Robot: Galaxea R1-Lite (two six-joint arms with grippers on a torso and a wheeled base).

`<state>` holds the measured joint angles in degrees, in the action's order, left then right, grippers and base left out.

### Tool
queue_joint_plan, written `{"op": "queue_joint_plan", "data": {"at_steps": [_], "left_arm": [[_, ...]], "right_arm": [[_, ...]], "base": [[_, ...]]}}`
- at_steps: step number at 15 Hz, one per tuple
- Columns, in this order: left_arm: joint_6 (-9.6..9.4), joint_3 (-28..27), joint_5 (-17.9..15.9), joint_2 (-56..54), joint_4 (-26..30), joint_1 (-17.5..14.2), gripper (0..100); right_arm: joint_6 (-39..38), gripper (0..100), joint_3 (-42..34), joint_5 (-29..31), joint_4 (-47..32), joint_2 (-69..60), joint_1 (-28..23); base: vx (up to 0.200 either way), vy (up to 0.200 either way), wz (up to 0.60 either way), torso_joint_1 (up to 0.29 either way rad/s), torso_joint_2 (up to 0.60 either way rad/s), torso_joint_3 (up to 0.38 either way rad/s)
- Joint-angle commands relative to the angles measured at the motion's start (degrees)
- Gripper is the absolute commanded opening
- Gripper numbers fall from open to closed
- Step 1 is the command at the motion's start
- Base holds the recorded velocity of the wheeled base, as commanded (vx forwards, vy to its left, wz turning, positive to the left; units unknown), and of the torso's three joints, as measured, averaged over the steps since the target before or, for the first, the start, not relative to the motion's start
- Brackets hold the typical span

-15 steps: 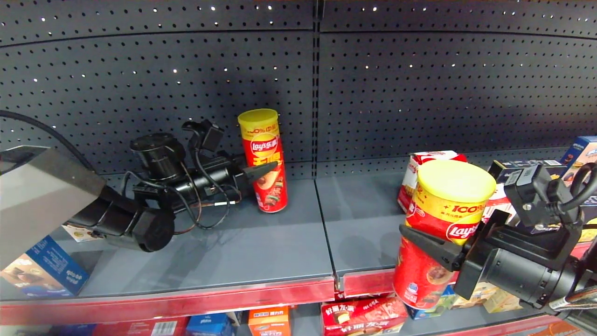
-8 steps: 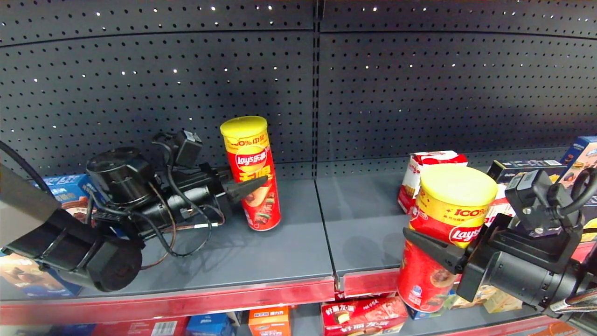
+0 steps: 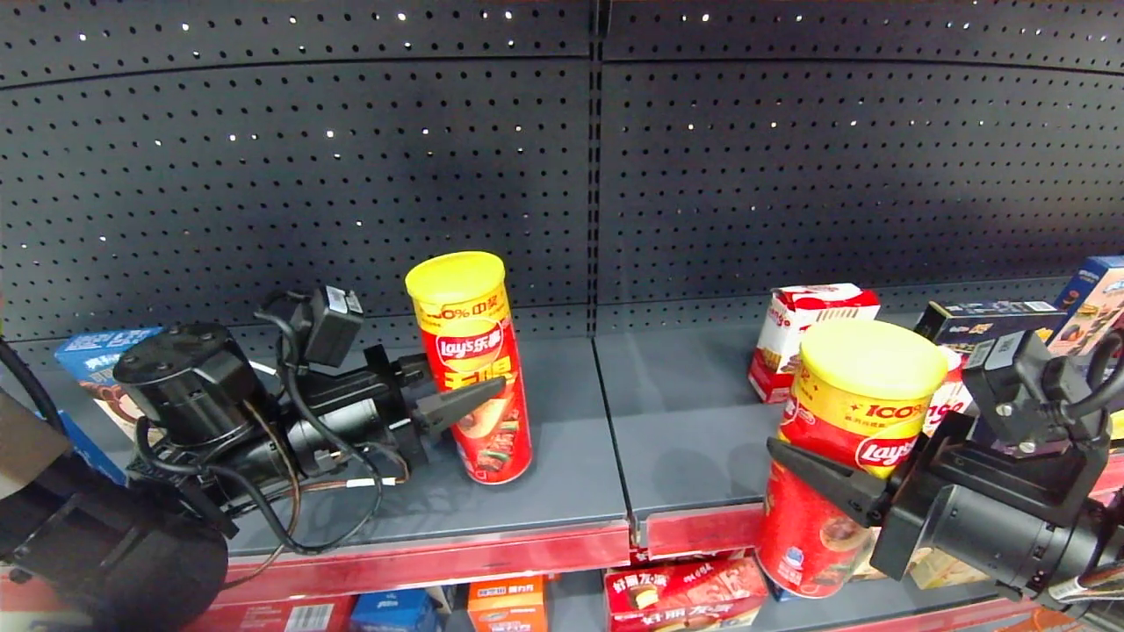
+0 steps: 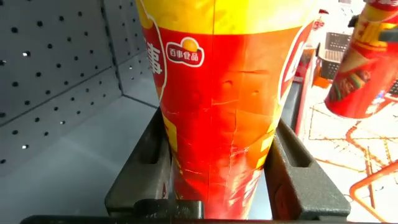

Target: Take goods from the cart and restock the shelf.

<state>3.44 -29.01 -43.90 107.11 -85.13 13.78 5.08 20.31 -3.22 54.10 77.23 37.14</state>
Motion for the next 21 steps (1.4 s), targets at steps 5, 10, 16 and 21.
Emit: {"op": "queue_joint_plan", "data": {"at_steps": [5, 10, 16, 21], "left_arm": [[-1.86, 1.9, 0.0, -0.8, -0.2, -1.2, 0], [-2.82, 7.1, -0.2, -2.9, -0.3, -2.8, 0], [-3.17, 8.3, -0.2, -3.1, -0.3, -3.3, 0], [-5.81, 8.3, 0.0, -2.1, -0.2, -4.4, 0]], "right_arm": [[0.0, 0, -1.1, 0.0, -0.2, -2.0, -0.1], [0.0, 0, -1.1, 0.0, -0.1, -1.9, 0.0], [0.0, 0, -1.1, 0.0, -0.1, -2.0, 0.0], [0.0, 0, -1.0, 0.0, -0.1, -1.8, 0.0]], "base": [[0.000, 0.000, 0.00, 0.000, 0.00, 0.000], [0.000, 0.000, 0.00, 0.000, 0.00, 0.000], [0.000, 0.000, 0.00, 0.000, 0.00, 0.000], [0.000, 0.000, 0.00, 0.000, 0.00, 0.000]]}}
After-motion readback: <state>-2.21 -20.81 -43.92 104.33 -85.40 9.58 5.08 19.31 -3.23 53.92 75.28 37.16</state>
